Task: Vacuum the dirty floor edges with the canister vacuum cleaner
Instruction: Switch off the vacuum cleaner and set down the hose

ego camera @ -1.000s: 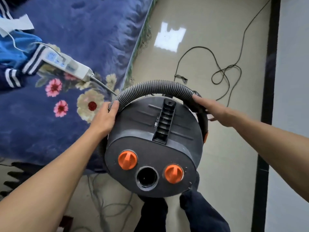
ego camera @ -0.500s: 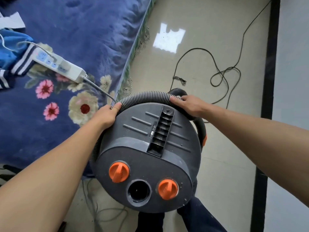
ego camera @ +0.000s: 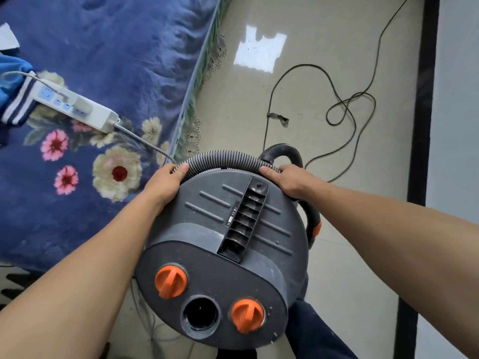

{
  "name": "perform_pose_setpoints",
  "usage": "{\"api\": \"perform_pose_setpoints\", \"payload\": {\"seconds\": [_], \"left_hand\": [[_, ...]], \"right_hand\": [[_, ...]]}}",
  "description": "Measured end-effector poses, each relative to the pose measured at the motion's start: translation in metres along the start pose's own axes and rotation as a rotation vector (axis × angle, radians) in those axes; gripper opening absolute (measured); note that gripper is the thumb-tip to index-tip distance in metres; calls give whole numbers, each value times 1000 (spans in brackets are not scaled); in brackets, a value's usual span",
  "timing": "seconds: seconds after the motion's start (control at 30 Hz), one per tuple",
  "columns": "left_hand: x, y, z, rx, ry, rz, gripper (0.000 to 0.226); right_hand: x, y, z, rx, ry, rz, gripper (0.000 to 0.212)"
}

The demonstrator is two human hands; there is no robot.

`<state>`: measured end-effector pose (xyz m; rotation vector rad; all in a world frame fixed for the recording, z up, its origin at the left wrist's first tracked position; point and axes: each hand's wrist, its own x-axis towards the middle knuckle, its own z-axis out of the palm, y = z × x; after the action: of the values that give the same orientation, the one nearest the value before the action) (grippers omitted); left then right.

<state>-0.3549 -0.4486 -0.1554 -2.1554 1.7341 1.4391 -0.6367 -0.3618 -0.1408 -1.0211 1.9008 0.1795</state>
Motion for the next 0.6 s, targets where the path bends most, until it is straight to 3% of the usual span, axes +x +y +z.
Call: {"api": "perform_pose_setpoints", "payload": {"seconds": [0.17, 0.37, 0.5, 0.6], "left_hand": [[-19, 0, -10, 130, -13, -21, 73], [-83, 27, -13, 280, -21, 168, 47], [-138, 58, 7, 285, 51, 284, 37], [-184, 87, 26, 280, 45, 313, 33]], "right_hand": [[-3, -2, -3, 33, -7, 13, 87], [-52, 22, 11, 192, 82, 40, 67], [-117, 62, 26, 318, 136, 61, 72], [-175, 101, 34, 442, 154, 173, 44]]}}
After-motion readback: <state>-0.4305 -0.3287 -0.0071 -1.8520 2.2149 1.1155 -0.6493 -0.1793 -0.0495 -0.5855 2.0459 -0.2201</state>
